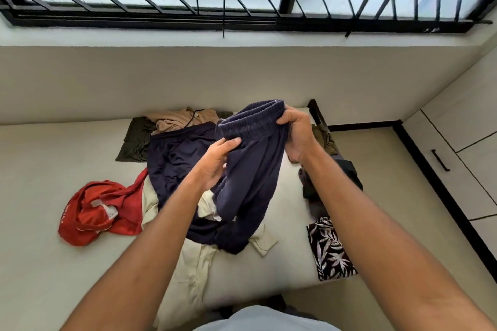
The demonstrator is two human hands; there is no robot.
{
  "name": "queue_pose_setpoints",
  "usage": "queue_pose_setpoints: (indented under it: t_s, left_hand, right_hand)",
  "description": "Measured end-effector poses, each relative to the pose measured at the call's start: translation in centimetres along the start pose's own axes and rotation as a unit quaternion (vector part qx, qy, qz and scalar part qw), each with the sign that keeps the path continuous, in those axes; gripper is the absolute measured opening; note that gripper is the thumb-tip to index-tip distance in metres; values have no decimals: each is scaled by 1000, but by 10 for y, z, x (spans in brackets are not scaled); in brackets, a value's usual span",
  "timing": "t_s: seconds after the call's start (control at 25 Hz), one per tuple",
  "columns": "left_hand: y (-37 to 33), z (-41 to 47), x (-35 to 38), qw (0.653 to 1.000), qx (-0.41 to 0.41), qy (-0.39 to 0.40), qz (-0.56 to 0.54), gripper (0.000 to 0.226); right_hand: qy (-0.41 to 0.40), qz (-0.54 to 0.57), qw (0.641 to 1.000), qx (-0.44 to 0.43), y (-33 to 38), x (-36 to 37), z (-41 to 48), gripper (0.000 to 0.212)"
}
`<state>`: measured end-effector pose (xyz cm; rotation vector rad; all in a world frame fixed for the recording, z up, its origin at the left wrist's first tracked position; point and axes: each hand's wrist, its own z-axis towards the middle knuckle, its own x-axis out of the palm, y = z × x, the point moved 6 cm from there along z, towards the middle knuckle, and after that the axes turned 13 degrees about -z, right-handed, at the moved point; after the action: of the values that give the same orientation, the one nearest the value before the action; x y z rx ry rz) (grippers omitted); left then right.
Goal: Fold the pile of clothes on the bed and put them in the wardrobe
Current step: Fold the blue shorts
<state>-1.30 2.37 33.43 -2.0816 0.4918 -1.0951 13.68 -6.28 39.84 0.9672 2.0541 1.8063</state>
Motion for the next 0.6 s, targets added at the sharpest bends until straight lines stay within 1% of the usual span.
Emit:
queue_pose_setpoints:
  t_s: [0.08,0.2,0.28,0.36,0.48,0.6]
  left_hand:
    - [-7,2,9,998,46,12,-29,24]
    - [-24,2,3,992,123,-14,-16,33]
    - [-37,-3,4,985,155,-27,66,30]
    - [-50,-11,10,970,185,-33,151,20]
    - [-65,-22,24,963,192,-8,191,9]
    - [-75,-12,17,973,155,-12,172,10]
  right_hand:
    - [9,-9,1000,7,4,-9,0,48]
    - [-26,-71,997,-11,7,-32,-2,39]
    - [-53,-112,992,-28,8,-44,-8,33]
    - [-58,-135,988,-45,7,-50,-14,32]
    - [-49,-148,986,-61,12,-54,-20,33]
    - [-45,-178,982,-37,12,-55,-1,47]
